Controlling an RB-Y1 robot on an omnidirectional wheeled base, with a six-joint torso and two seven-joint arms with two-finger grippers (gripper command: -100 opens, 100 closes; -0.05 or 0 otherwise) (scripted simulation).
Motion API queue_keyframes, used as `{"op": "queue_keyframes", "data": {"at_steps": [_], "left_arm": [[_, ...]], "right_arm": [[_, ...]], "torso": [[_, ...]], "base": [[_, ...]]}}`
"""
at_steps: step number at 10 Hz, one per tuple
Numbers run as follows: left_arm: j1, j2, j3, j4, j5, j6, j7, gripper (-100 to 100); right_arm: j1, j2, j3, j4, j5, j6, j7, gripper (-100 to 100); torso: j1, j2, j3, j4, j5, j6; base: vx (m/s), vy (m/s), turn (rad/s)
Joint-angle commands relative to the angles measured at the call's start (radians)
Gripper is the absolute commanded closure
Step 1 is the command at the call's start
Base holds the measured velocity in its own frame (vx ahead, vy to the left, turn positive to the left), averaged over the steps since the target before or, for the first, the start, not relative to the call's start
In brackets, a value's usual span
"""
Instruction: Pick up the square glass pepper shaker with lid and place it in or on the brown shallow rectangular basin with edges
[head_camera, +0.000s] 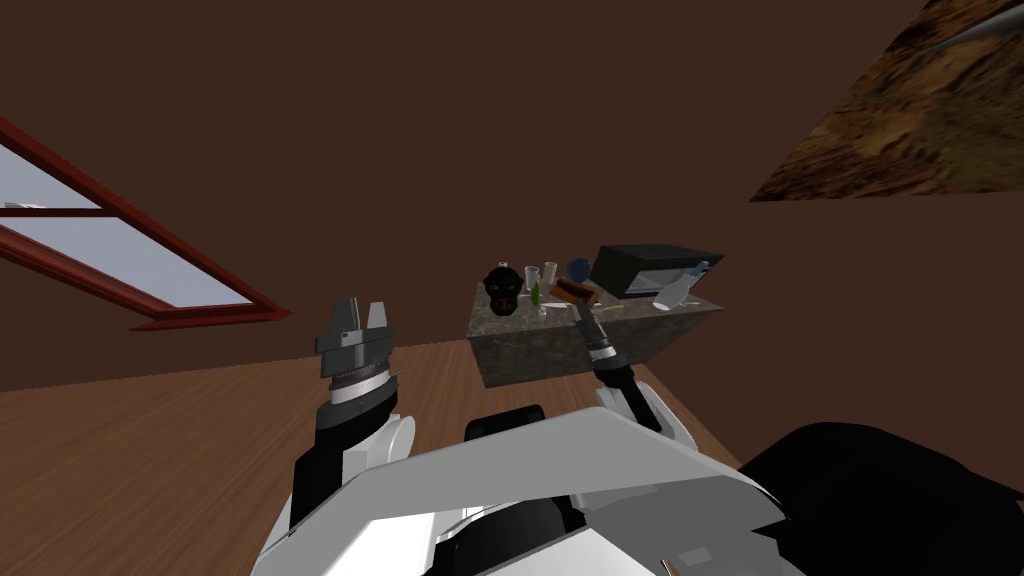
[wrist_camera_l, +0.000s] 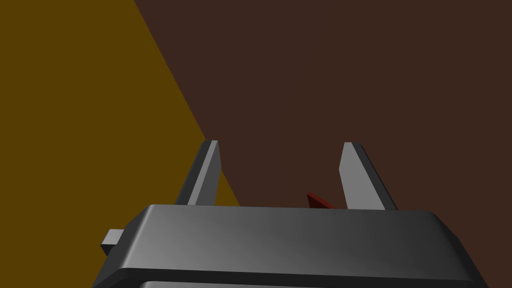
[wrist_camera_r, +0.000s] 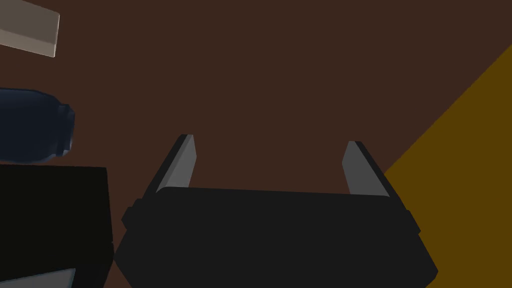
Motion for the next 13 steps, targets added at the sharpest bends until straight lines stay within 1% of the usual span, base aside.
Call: {"op": "queue_keyframes", "data": {"at_steps": [1,5,8,10,13], "left_arm": [[0.000,0.000,0.000,0.000,0.000,0.000,0.000,0],[0.000,0.000,0.000,0.000,0.000,0.000,0.000,0],[0.000,0.000,0.000,0.000,0.000,0.000,0.000,0],[0.000,0.000,0.000,0.000,0.000,0.000,0.000,0],[0.000,0.000,0.000,0.000,0.000,0.000,0.000,0]], "right_arm": [[0.008,-0.034,-0.011,0.020,0.033,0.030,0.015,-100],[0.023,-0.111,-0.032,0.090,0.117,0.094,0.059,-100],[0.032,-0.177,-0.047,0.150,0.173,0.137,0.096,-100],[0.038,-0.224,-0.056,0.195,0.205,0.163,0.125,-100],[0.043,-0.302,-0.067,0.270,0.244,0.195,0.171,-100]], "torso": [[0.000,0.000,0.000,0.000,0.000,0.000],[0.001,-0.002,-0.001,0.000,0.000,0.000],[0.002,-0.003,-0.002,-0.001,0.001,0.000],[0.003,-0.005,-0.003,-0.001,0.001,0.000],[0.004,-0.010,-0.006,-0.002,0.001,-0.001]], "base": [[-0.143,-0.004,-0.044],[-0.114,0.003,-0.025],[-0.086,0.019,0.022],[-0.035,0.032,0.067],[0.020,0.051,0.126]]}}
